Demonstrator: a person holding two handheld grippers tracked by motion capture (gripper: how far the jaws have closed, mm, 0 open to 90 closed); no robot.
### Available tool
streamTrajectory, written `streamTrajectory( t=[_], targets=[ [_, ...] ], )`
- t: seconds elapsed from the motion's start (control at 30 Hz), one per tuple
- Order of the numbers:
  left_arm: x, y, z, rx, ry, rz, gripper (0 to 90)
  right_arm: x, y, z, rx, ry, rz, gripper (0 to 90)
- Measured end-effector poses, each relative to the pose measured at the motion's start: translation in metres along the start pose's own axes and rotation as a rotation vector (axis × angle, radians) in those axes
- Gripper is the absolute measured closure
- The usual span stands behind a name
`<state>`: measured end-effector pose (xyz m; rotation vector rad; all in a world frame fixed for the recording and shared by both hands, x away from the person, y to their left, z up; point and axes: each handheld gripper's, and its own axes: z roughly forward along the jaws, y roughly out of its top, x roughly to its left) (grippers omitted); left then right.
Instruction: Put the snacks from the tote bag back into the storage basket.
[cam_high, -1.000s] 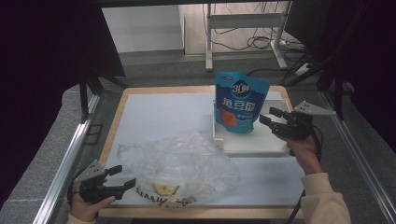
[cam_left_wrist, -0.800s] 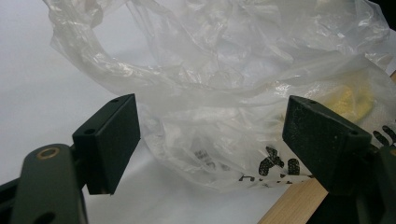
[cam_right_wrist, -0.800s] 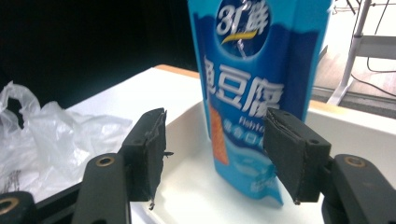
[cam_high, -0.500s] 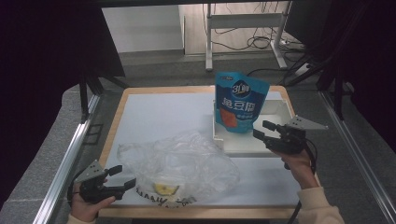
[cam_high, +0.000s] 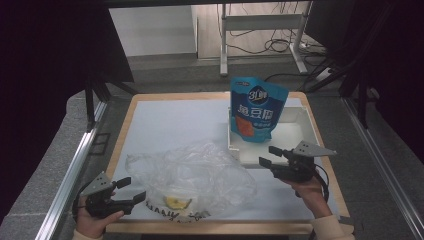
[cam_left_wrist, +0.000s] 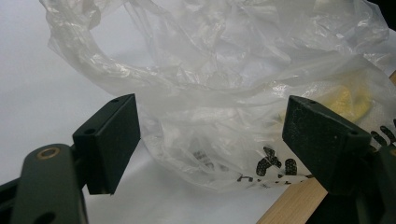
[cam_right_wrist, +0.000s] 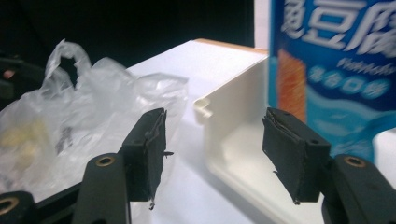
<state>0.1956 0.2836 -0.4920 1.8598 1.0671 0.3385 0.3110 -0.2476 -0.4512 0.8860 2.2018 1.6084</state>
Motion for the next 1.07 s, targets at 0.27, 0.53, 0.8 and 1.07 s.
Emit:
streamTrajectory(
  t=[0.27,0.53,0.8,1.07],
  targets=[
    [-0.001,0.0,0.001,0.002,0.0,0.001,19.1,0.009,-0.016,0.005,0.026,0.018,0.002,39.1],
    [-0.001,-0.001,0.0,0.001,-0.001,0.0,19.1,0.01,-0.023,0.005,0.038,0.018,0.004,39.1],
    [0.0,-0.002,-0.001,-0.001,0.001,-0.002,19.1,0.011,-0.023,0.004,0.037,0.018,0.001,39.1],
    [0.0,-0.003,-0.001,-0.001,0.002,-0.002,19.1,0.008,-0.025,-0.001,0.032,0.008,0.002,38.8]
  ],
)
